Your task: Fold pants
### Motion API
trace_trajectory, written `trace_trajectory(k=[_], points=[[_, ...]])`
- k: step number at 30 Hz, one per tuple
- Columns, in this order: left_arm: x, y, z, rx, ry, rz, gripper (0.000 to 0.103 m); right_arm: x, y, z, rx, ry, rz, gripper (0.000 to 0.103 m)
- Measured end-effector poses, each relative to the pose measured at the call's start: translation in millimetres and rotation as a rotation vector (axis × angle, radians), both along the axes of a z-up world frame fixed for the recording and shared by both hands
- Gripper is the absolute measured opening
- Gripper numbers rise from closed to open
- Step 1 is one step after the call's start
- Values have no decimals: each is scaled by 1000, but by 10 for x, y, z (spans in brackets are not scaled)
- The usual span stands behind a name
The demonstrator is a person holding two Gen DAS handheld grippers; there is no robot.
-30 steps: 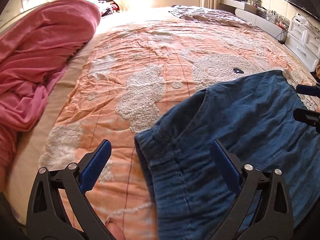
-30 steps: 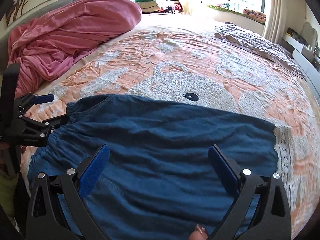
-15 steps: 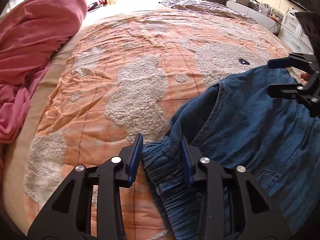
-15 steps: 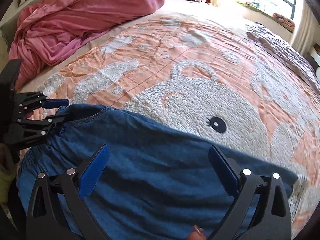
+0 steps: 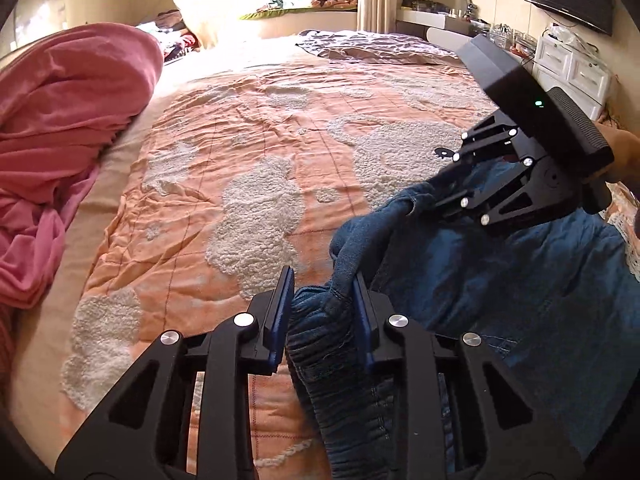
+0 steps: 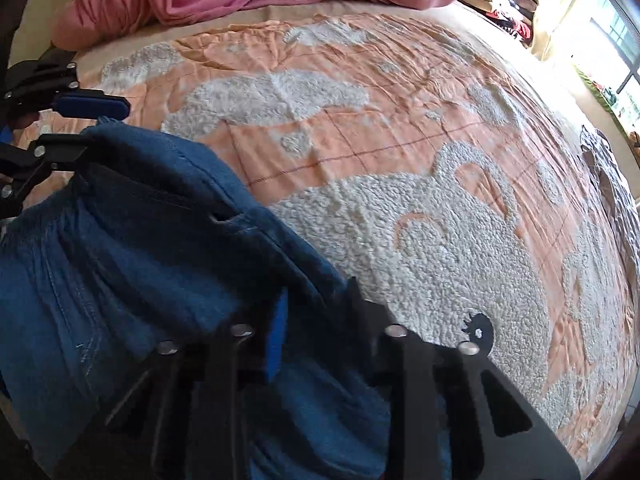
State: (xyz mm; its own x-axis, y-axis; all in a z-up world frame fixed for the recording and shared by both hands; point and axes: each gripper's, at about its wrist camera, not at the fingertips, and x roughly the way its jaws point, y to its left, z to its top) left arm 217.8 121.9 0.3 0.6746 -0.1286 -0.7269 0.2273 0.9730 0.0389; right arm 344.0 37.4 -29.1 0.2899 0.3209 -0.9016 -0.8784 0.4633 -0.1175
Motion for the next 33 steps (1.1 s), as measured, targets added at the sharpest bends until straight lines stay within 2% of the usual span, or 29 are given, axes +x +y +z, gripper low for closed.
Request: trace_trajectory(k=[2, 10, 15, 22, 27, 33], points=[[-7, 18, -2, 2, -3, 6, 20, -89, -53, 73, 38, -17, -41, 9], [-147, -6, 107, -4, -56, -2, 20, -505, -409, 435, 188, -99, -158, 7], [-312, -38, 216, -7, -93, -8, 21, -863, -556, 602, 261, -136, -180, 7], [-836, -122, 460, -3, -206, -8, 21, -1566, -772, 851, 367, -162, -161, 7], [-1338, -199, 437, 5, -246, 16, 22, -2161, -848, 813, 385, -147, -128, 7], [-1798, -282, 280, 28, -210, 33, 22, -2647, -832, 597, 370, -101, -109, 8]])
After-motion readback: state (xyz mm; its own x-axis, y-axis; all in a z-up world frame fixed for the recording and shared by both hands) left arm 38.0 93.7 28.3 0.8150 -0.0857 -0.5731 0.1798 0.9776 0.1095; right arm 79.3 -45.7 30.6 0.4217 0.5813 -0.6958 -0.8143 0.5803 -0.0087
